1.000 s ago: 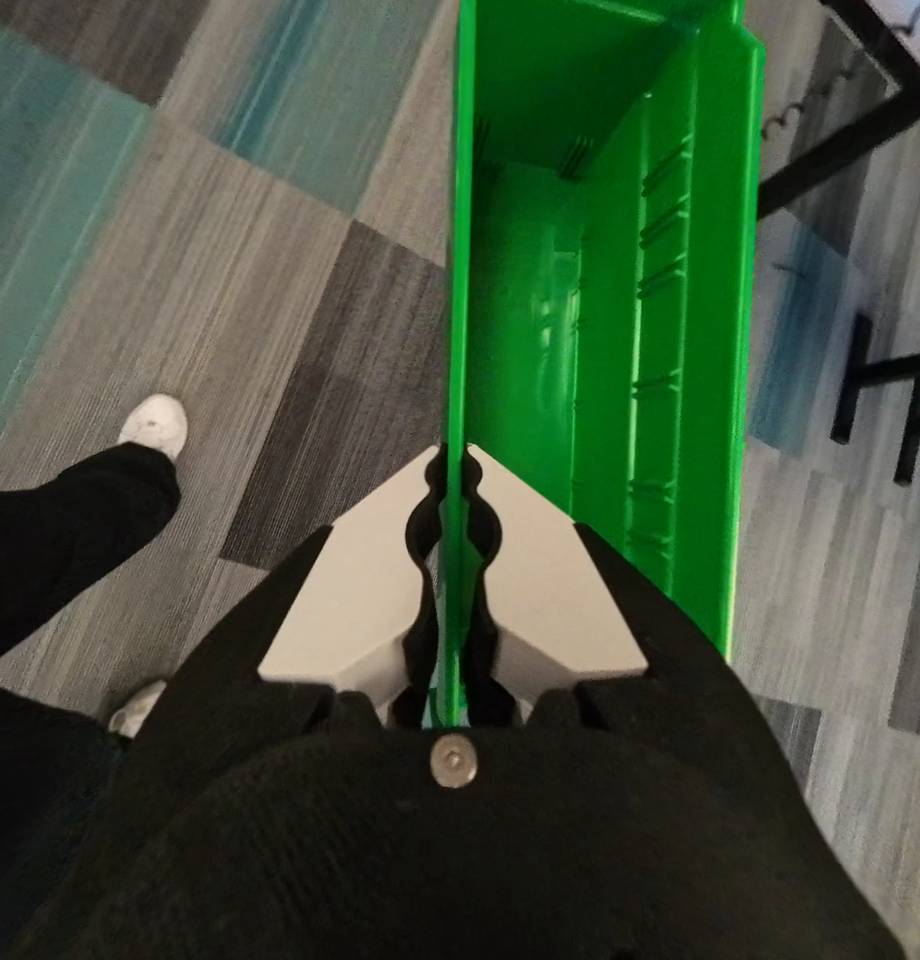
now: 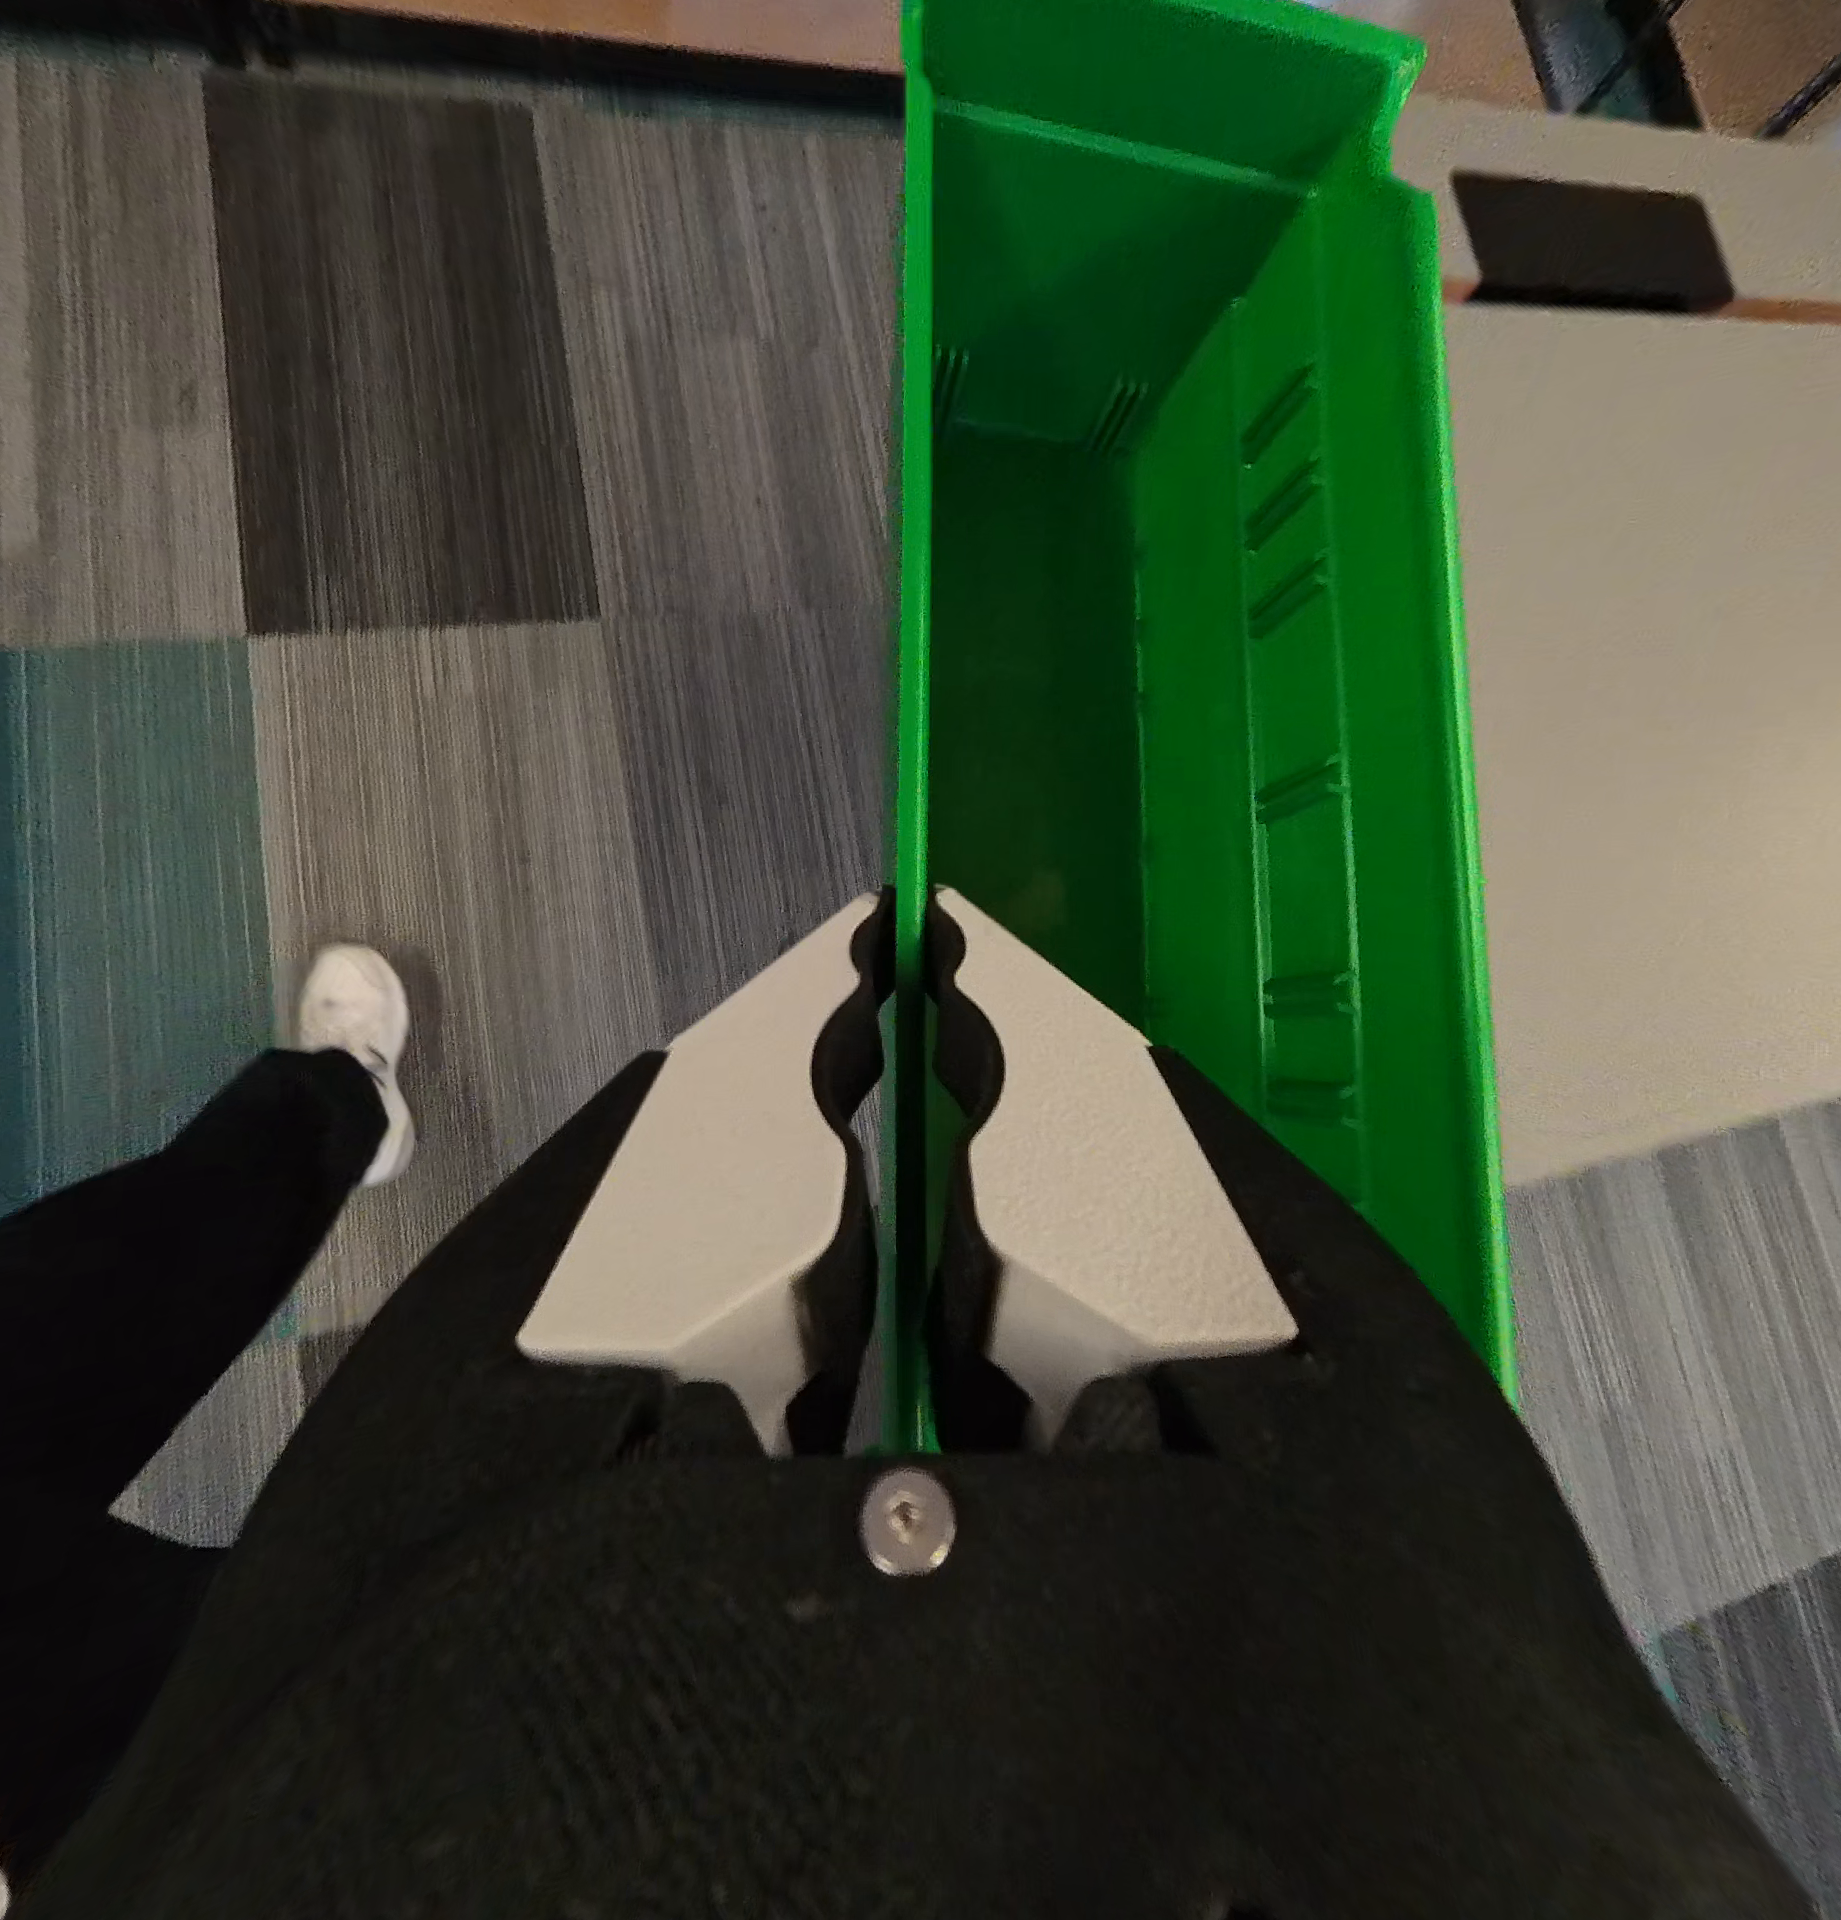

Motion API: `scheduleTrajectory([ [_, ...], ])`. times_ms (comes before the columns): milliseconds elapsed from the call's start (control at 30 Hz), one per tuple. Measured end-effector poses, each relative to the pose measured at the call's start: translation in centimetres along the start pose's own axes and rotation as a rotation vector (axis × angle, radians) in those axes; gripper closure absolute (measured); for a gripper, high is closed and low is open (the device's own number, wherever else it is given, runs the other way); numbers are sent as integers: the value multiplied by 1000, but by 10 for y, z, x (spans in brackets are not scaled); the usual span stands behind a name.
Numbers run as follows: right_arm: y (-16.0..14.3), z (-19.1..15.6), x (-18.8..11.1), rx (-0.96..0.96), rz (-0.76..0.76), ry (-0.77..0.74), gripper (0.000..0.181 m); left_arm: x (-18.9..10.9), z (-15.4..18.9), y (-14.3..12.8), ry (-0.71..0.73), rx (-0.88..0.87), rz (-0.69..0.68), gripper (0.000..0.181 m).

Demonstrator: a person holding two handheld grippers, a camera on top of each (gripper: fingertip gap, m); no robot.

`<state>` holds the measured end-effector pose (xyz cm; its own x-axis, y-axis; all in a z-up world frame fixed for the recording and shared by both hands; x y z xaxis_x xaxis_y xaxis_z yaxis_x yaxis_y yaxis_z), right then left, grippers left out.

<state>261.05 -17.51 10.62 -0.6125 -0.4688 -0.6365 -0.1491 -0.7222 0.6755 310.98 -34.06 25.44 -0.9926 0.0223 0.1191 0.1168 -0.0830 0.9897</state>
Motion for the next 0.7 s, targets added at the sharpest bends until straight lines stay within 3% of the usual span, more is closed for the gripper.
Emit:
scheduleTrajectory([
  [167,96,5,123,101,-41,-55,180,103,-164,6,-110,28,-32,174],
  [300,147,20,200,200,-138,-29,180,228,-286,35,-280,-9,-50,175],
  [400,172,47,264,242,-198,-92,181,332,-356,48,-406,40,-67,175],
  [533,209,91,366,283,-236,-111,180,468,-442,35,-499,27,-66,174],
  [700,273,169,497,318,-283,-132,180,632,-527,16,-546,-71,-43,174],
])
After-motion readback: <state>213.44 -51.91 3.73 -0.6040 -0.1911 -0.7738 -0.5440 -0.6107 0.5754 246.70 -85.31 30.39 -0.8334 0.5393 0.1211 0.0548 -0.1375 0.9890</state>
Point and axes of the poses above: each gripper's, where its closed fingertips meet, x out along the fingers, y out of its top, z = x × y across the jaws, the point moved 2 cm from there along -x, back along the fingers, and after that the axes turned 14 degrees about -y, right-handed, at the moved point
